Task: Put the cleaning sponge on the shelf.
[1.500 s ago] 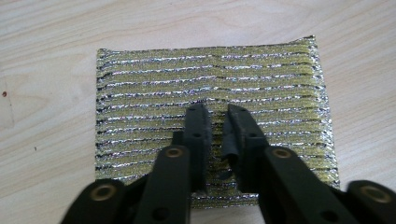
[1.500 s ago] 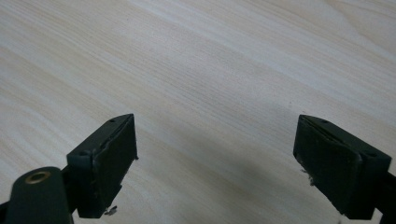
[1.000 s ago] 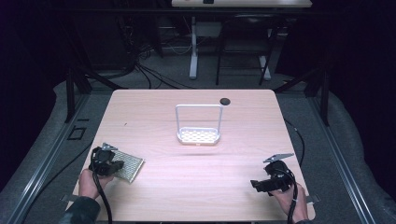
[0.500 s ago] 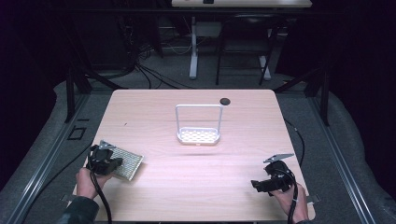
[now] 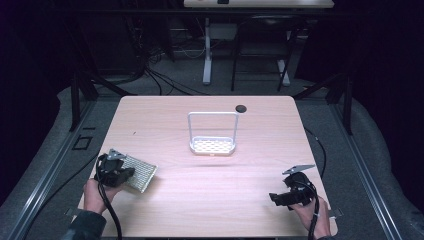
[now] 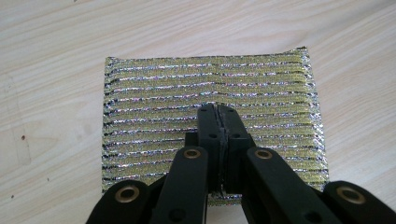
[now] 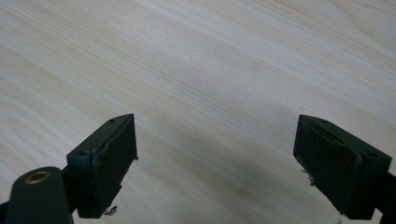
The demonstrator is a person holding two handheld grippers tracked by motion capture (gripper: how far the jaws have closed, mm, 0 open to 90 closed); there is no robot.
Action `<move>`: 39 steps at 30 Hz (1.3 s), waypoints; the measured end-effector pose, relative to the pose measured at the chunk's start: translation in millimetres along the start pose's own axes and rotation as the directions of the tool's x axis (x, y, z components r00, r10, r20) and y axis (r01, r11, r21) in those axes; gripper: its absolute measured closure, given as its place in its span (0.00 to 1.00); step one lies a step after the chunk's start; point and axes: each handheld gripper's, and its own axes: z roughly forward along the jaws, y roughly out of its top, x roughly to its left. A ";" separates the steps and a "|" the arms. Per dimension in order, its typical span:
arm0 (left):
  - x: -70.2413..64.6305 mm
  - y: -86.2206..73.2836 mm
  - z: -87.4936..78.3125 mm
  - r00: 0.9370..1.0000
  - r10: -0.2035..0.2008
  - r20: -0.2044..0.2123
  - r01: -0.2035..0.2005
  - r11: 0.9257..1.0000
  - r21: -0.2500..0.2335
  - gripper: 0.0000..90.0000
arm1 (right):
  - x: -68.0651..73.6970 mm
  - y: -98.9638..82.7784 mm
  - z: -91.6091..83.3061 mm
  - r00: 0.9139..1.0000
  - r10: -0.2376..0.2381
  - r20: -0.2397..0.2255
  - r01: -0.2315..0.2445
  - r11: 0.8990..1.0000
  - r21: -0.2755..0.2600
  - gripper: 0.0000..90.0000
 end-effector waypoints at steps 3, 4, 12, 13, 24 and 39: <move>-3.7 1.6 0.2 1.000 0.009 0.002 -0.009 1.000 -0.001 0.99 | -0.1 0.0 0.5 1.000 0.005 -0.004 -0.005 1.000 0.004 0.14; -4.5 1.9 -0.1 1.000 0.011 0.005 -0.011 1.000 0.002 0.99 | -0.3 0.1 0.5 1.000 0.001 0.000 -0.001 1.000 0.009 0.14; -14.5 6.2 -2.9 1.000 0.010 0.016 -0.010 1.000 -0.022 0.99 | 0.5 -0.1 0.5 1.000 -0.004 0.001 0.004 1.000 0.007 0.14; -15.9 6.9 -2.5 1.000 0.015 0.017 -0.014 1.000 -0.024 0.99 | 0.4 -0.4 1.0 1.000 -0.003 0.001 0.003 1.000 0.004 0.14; -31.1 11.5 -3.7 0.998 0.026 0.051 -0.023 0.999 -0.046 0.99 | 0.6 -0.4 0.9 1.000 -0.004 0.003 0.004 1.000 0.003 0.14; -54.3 22.0 -3.7 0.996 0.023 0.088 -0.016 0.997 -0.077 1.00 | 0.3 -0.4 -0.6 1.000 0.001 0.012 -0.001 1.000 0.003 0.14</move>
